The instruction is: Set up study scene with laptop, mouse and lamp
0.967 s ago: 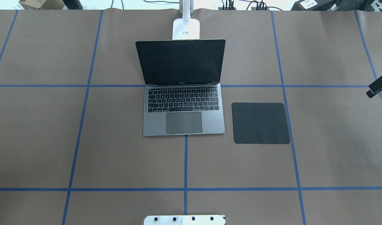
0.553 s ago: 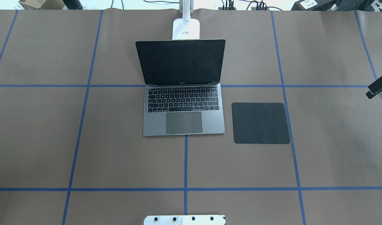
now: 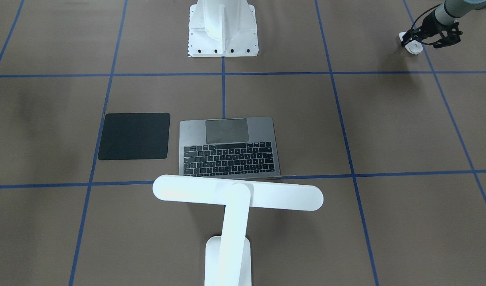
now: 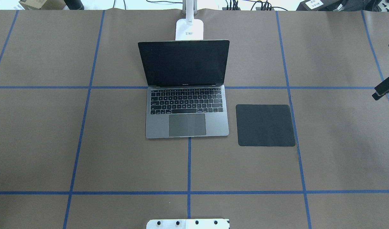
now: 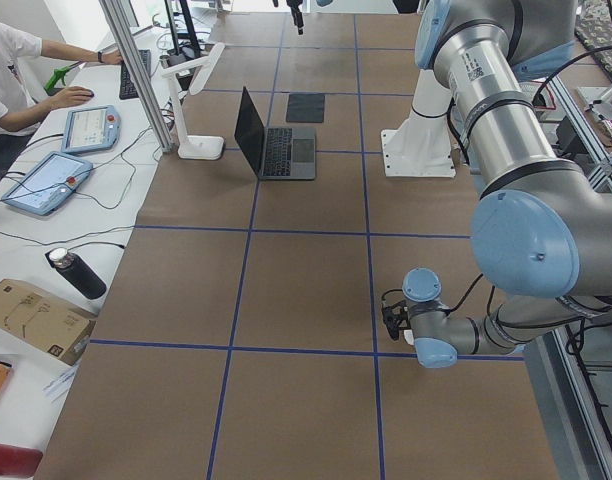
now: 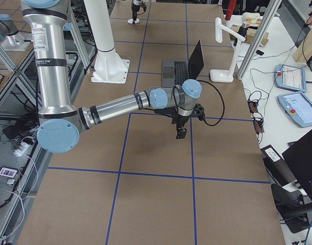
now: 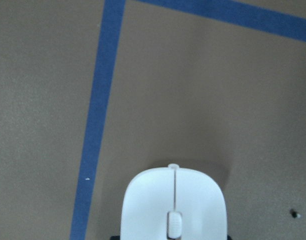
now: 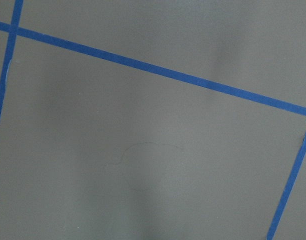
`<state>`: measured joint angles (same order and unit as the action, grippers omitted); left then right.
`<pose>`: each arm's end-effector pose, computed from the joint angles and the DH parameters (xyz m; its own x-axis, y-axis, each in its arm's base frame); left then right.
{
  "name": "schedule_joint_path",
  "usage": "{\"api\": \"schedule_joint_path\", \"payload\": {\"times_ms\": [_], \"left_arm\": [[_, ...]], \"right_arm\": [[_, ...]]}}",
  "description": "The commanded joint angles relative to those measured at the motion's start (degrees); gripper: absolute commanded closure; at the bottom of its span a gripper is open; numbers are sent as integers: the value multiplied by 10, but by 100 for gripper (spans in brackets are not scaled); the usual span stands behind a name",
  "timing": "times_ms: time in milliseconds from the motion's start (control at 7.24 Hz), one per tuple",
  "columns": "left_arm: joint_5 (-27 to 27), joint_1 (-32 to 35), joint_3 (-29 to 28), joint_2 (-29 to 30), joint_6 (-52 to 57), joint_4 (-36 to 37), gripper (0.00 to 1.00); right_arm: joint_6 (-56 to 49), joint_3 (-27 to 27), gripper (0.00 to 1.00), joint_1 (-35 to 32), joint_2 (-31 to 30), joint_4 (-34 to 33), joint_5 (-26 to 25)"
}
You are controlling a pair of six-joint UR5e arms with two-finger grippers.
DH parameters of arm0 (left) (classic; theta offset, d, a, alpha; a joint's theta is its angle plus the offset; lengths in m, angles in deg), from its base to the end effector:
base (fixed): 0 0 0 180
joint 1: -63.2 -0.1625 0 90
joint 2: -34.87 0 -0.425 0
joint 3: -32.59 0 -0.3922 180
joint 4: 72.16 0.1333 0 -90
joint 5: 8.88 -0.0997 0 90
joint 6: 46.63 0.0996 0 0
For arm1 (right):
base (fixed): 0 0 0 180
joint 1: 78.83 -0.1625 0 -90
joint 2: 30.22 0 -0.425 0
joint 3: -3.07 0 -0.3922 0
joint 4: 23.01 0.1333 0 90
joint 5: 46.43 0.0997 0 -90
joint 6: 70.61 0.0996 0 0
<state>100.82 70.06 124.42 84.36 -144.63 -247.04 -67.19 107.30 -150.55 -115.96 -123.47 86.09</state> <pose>0.1537 -0.1189 0.7237 0.6985 -0.2160 -0.6823 -0.0322 0.9429 -0.3315 -0.0981 -0.5073 0.5207 0.6876 -0.2642 0.6764 0.2700 0.9577 0.0995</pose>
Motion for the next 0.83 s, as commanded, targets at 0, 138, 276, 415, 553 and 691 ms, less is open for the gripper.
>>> {"api": "schedule_joint_path", "payload": {"times_ms": [0,138,276,415,553,691], "left_arm": [[1,0,7,0,0,-5,35],[2,3,26,-4,0,-5,35],[2,3,42,-5,0,-5,35],[3,3,51,2,0,-3,35],[6,2,75,4,0,1,35],[6,1,99,11,0,31,35]], "right_arm": [[0,0,2,0,2,0,0],[0,0,2,0,1,0,0],[0,0,2,0,2,0,1],[0,0,2,0,1,0,0],[0,-1,2,0,1,0,0],[1,-1,2,0,1,-1,1]]}}
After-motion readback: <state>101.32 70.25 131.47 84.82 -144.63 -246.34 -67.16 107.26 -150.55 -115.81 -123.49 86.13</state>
